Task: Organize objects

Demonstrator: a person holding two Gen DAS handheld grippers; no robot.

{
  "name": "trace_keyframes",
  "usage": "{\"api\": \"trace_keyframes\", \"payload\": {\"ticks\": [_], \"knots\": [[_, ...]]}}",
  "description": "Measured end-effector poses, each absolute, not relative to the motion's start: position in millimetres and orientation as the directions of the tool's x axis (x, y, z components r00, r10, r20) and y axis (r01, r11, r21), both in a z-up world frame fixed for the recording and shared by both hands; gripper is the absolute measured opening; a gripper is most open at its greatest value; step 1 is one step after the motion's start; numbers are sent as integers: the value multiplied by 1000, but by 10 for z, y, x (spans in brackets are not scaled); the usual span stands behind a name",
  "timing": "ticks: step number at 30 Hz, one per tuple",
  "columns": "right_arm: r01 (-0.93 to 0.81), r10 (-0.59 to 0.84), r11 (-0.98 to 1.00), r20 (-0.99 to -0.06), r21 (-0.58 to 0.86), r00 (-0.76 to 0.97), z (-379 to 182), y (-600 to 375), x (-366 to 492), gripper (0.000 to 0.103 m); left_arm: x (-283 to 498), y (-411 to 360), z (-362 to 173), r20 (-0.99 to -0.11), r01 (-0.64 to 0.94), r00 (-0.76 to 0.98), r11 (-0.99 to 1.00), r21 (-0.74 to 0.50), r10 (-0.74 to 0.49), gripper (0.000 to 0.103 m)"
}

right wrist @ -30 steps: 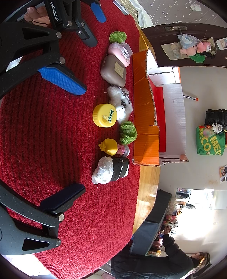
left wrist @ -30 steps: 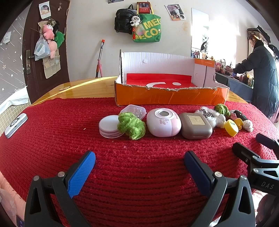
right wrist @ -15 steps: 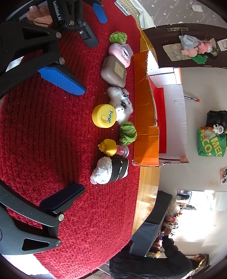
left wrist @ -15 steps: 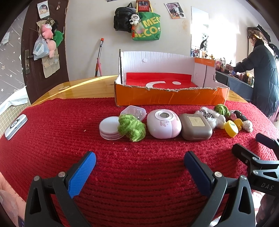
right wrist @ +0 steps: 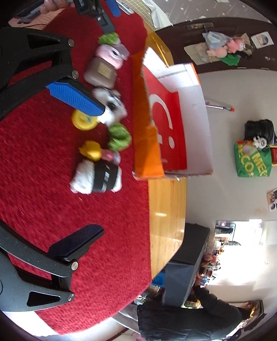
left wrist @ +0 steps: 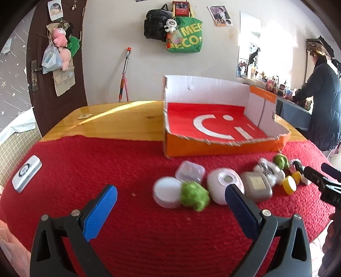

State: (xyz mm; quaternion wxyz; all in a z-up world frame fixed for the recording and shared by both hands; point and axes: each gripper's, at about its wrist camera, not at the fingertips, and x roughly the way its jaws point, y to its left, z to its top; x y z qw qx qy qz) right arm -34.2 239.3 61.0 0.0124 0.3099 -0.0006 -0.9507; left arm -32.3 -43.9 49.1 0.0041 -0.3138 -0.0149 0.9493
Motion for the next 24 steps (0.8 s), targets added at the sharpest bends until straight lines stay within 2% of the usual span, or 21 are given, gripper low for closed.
{"api": "trace_keyframes", "payload": {"ticks": [6, 12, 24], "knots": [[-13, 1, -1000, -626, 15, -780, 637, 2551, -531, 103, -443, -679, 620, -615, -27, -788, -1000, -6, 25, 103], [-18, -32, -998, -688, 65, -725, 573, 2697, -659, 103, -478, -757, 633, -658, -158, -747, -986, 47, 88, 103], [-61, 13, -997, -746, 37, -666, 445, 2785, -769, 103, -675, -849, 319, -761, -260, -636, -964, 59, 125, 99]]}}
